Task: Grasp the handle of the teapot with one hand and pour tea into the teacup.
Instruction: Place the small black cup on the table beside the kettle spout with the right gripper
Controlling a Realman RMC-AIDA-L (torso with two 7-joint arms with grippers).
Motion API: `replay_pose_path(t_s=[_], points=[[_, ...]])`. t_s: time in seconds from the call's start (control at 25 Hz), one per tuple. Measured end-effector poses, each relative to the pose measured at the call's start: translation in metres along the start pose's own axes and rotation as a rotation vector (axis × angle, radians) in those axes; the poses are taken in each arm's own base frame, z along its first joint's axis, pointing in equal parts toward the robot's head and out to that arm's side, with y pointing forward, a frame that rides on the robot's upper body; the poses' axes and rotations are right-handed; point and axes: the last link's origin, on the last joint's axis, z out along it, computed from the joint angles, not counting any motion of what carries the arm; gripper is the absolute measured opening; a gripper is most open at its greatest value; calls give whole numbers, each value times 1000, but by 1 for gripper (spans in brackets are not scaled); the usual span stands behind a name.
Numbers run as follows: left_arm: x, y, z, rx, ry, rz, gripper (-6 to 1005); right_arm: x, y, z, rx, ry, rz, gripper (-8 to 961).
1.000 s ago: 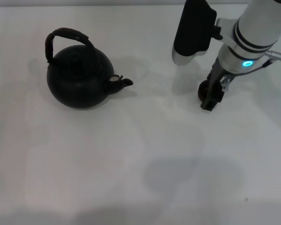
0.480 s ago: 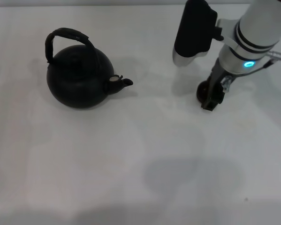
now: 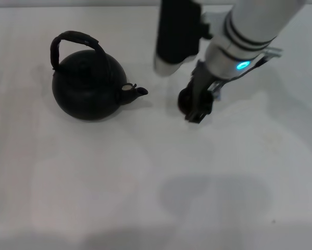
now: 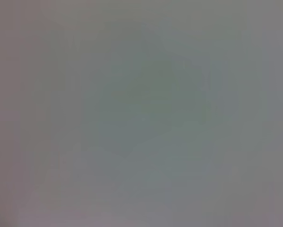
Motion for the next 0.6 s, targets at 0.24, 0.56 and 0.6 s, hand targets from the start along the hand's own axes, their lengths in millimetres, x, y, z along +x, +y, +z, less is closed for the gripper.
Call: replay_pose_path(t_s=[0.24, 0.56, 0.6], points=[[-1, 2, 1, -8, -3, 1, 832, -14, 16, 8, -22, 8, -81, 736], [-3, 2, -3, -9, -14, 3, 833, -18, 27, 17, -29, 17, -139, 743], [-4, 1, -4, -6, -16, -5, 833, -18, 28, 18, -30, 18, -140, 744]])
